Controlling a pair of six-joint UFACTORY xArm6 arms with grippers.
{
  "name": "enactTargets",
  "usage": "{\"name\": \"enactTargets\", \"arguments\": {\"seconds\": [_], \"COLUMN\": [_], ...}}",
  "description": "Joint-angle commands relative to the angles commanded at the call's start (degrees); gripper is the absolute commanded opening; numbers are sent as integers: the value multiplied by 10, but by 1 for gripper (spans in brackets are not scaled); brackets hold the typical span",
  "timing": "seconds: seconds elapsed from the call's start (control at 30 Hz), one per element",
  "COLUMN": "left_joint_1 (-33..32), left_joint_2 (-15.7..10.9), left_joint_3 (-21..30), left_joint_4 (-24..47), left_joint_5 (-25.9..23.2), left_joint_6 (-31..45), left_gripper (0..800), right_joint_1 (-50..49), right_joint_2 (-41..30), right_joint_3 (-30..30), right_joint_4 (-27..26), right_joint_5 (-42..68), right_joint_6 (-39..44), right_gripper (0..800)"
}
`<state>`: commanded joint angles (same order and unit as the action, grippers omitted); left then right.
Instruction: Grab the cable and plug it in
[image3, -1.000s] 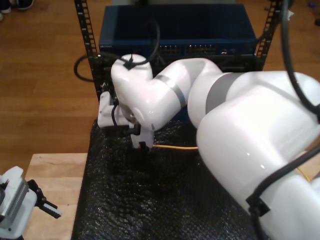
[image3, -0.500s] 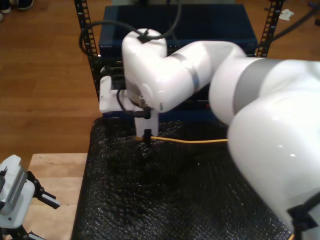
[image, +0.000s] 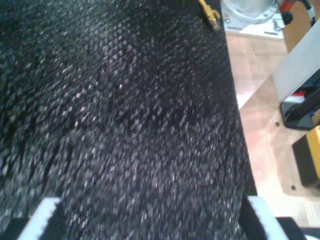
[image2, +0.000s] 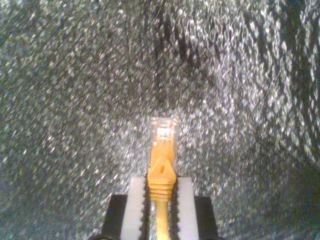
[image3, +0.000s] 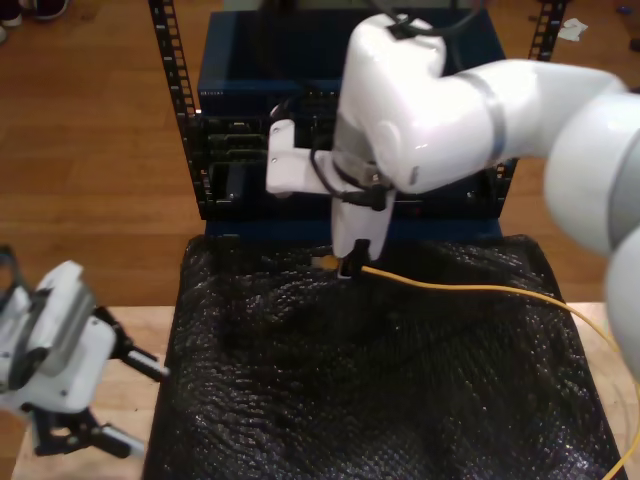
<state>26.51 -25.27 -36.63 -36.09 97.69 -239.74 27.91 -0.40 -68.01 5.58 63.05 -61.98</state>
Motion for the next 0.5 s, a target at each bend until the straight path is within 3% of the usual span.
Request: {"name": "enactTargets", "arguments": {"seconds": [0.27,0.5], "left_joint_1": [-68,-131], "left_joint_2": [9,22], "left_joint_3": [-4,-24], "left_joint_4": [-72,-116], "left_joint_5": [-14,-69], "left_joint_6": [-19,-54], "left_gripper": [799,800], "right_joint_1": [-31,-41], "right_joint_2": [-33,-48], "right_joint_3": [0,1], "right_joint_4": [64,77], "right_joint_5": [48,66], "right_joint_6": [-42,-47], "right_gripper": [14,14]}}
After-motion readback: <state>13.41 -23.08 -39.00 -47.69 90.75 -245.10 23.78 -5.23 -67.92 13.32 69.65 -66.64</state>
